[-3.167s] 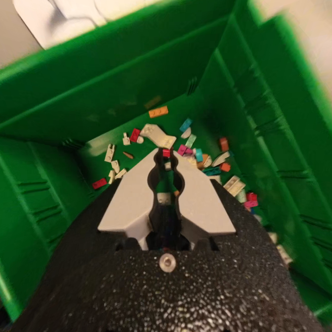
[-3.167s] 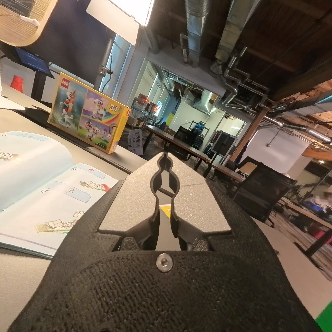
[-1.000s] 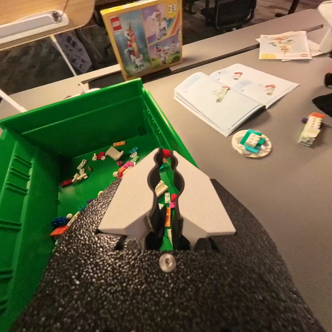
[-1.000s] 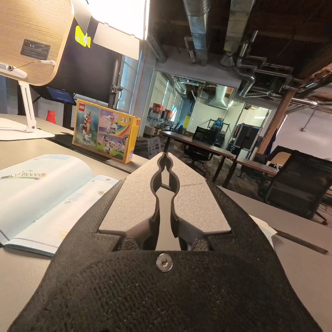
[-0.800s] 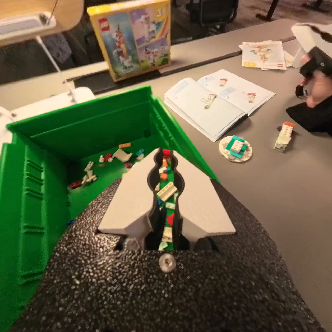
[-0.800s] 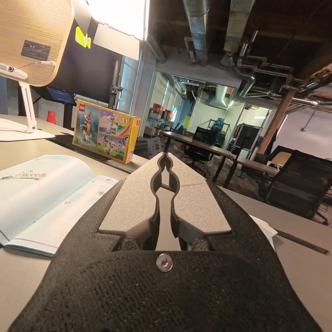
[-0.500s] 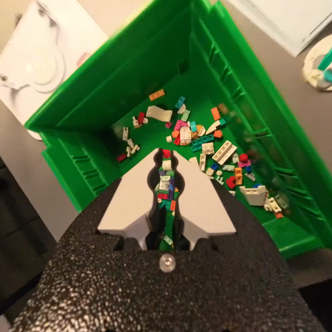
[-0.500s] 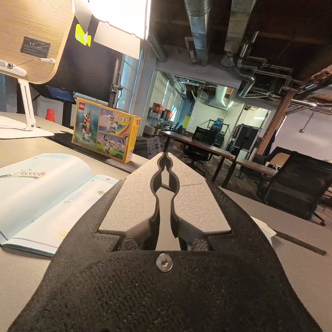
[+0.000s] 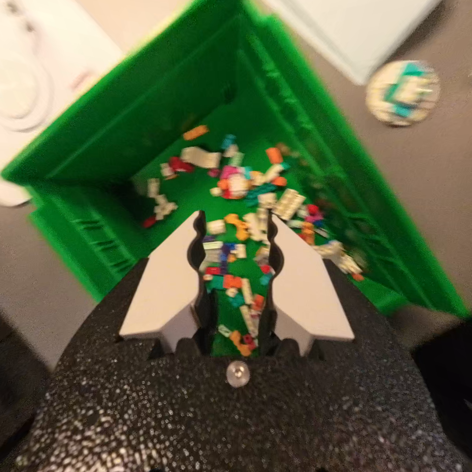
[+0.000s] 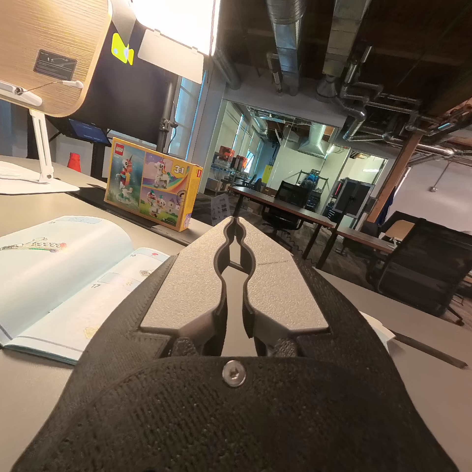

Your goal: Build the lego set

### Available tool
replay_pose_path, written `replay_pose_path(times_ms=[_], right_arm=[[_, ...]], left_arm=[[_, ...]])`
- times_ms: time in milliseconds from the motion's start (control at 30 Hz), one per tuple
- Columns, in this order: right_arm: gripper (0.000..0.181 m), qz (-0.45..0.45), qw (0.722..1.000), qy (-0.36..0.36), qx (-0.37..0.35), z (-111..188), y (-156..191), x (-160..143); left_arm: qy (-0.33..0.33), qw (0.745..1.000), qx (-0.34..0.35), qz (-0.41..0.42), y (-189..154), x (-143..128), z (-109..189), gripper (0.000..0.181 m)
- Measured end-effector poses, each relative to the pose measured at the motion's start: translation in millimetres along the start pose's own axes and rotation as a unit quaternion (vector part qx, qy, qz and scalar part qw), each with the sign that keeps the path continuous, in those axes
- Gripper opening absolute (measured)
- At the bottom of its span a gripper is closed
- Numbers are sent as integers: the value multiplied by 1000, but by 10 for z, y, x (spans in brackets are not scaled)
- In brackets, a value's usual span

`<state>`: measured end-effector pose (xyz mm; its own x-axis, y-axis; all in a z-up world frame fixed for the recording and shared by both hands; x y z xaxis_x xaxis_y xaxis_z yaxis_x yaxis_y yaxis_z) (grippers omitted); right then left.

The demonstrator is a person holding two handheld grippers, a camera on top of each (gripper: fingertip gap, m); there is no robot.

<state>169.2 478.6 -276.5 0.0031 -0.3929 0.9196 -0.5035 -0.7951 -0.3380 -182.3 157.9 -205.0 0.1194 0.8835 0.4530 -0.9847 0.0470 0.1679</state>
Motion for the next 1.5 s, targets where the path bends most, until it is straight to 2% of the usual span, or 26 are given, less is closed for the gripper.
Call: replay_pose_path(times_ms=[33,67,133,267,467,733,933,1033,1167,1233,1333,1400,1500], right_arm=[[0,-1,1000,0,0,-4,-1,0],[0,-2,1000,-1,0,-7,-2,-2],[0,-2,1000,-1,0,-9,-1,-2],[0,-1,1000,-1,2,-5,5,0],[0,0,1000,0,3,-7,8,1],[0,2,1000,0,3,-8,11,3],[0,3,1000,1,4,-9,13,3],[0,2,1000,1,4,-7,10,3],[0,2,1000,1,3,-7,9,3],[0,2,1000,1,3,-8,8,4],[0,0,1000,-1,5,-5,8,6],[0,-1,1000,-1,6,-6,7,6],[0,2,1000,0,7,-22,9,2]], left_arm=[[-9,998,-53,-23,-93,-39,54,46],[-10,994,-92,-52,-194,-86,81,43],[5,988,-124,-93,-376,-178,39,32],[45,977,-135,-161,-612,-363,-191,27],[12,979,-149,-137,-600,-407,-329,23],[24,978,-135,-160,-553,-475,-432,19],[23,976,-152,-156,-579,-516,-514,20],[19,976,-154,-153,-565,-528,-513,11],[13,979,-129,-159,-538,-543,-483,11],[-8,986,-96,-136,-499,-535,-431,10],[-106,992,-62,-28,-449,-537,-285,10],[-180,983,-10,41,-448,-535,-99,11],[-297,949,58,92,-631,-448,315,11]])
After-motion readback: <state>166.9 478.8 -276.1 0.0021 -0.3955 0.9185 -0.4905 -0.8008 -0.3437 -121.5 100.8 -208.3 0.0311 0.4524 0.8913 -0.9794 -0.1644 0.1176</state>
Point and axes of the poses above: each gripper's, where its closed fingertips meet, z back along the fingers, x out of its top, y = z × x across the jaws, the point moved 10 cm from there along z, back along the fingers, and after that the axes turned 9 degrees about x, right-handed, at the moved point
